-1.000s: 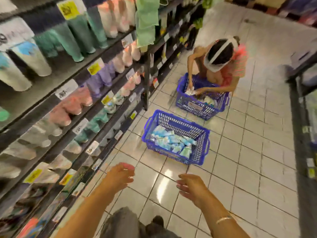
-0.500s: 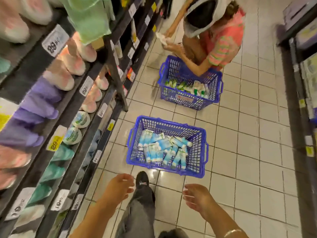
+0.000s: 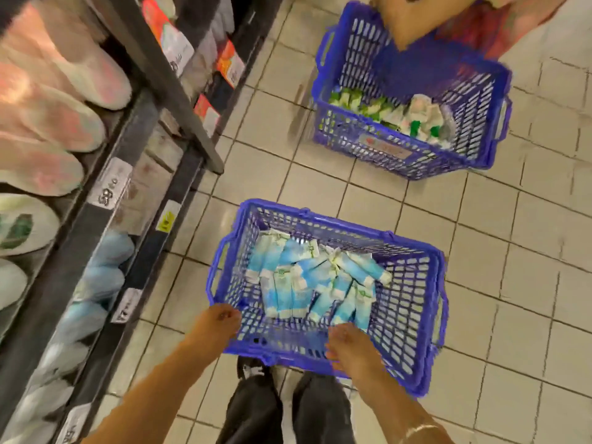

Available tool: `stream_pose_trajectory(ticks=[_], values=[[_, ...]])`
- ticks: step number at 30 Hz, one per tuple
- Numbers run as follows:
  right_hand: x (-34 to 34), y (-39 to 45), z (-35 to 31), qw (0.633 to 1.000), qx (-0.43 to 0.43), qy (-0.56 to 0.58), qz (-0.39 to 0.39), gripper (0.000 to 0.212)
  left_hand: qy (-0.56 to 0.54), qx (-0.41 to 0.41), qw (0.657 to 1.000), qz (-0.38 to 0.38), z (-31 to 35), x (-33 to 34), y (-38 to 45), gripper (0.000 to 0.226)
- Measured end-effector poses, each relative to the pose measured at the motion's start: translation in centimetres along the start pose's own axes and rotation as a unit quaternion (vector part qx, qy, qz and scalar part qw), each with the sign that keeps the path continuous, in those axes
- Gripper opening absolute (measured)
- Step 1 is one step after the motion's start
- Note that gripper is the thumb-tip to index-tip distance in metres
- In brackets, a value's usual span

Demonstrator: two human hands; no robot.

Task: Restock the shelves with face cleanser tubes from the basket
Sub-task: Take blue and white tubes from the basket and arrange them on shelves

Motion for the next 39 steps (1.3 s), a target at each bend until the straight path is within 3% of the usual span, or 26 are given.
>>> stream_pose_trajectory(ticks=[2,5,8,12,14,17,21,27,32,39], values=[[0.4,5.0,0.0,1.000,-0.007,-0.027,-0.004,0.033,0.032,-0.008,0.999,0.024,-0.7,1.1,4.6,0.013],[1.3,11.9,0.2,0.996,-0.029,-0.082,-0.029,0.013,0.156,-0.010,0.987,0.041,-1.3,2.7,10.8,0.011],[2.4,18.7,0.5,0.996,-0.038,-0.076,-0.030,0.006,0.224,-0.012,0.972,0.069,-1.8,4.5,16.6,0.023],[2.9,25.3,0.8,0.999,0.014,0.033,0.029,0.017,0.222,0.035,0.963,0.149,-2.3,5.9,22.0,0.046],[3.0,27.7,1.0,0.996,0.023,0.071,0.040,0.033,0.240,0.062,0.955,0.162,-2.6,6.6,24.0,0.052],[3.2,29.9,1.2,0.984,0.042,0.161,0.063,0.048,0.311,0.048,0.933,0.175,-2.8,7.5,25.9,0.054],[3.7,31.1,0.8,0.969,0.071,0.230,0.052,0.051,0.331,0.018,0.922,0.202,-1.7,8.4,27.1,0.053],[3.2,30.3,1.1,0.943,0.077,0.317,0.065,0.042,0.264,-0.012,0.943,0.202,-0.7,8.8,28.4,0.048],[2.3,28.5,3.2,0.941,0.026,0.334,0.041,0.010,0.128,-0.040,0.979,0.152,-1.6,9.0,29.3,0.049],[1.7,26.7,4.3,0.950,-0.016,0.309,0.030,0.037,-0.059,-0.068,0.992,0.083,-2.9,9.6,30.1,0.046]])
Point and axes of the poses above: each hand's wrist, its own y-axis towards the middle knuckle, its own x-axis out of the palm, z = x × y, the point moved 4 cm from there along y, towards the middle knuckle, and after that the axes turned 6 degrees about -z, right-handed, at the moved point
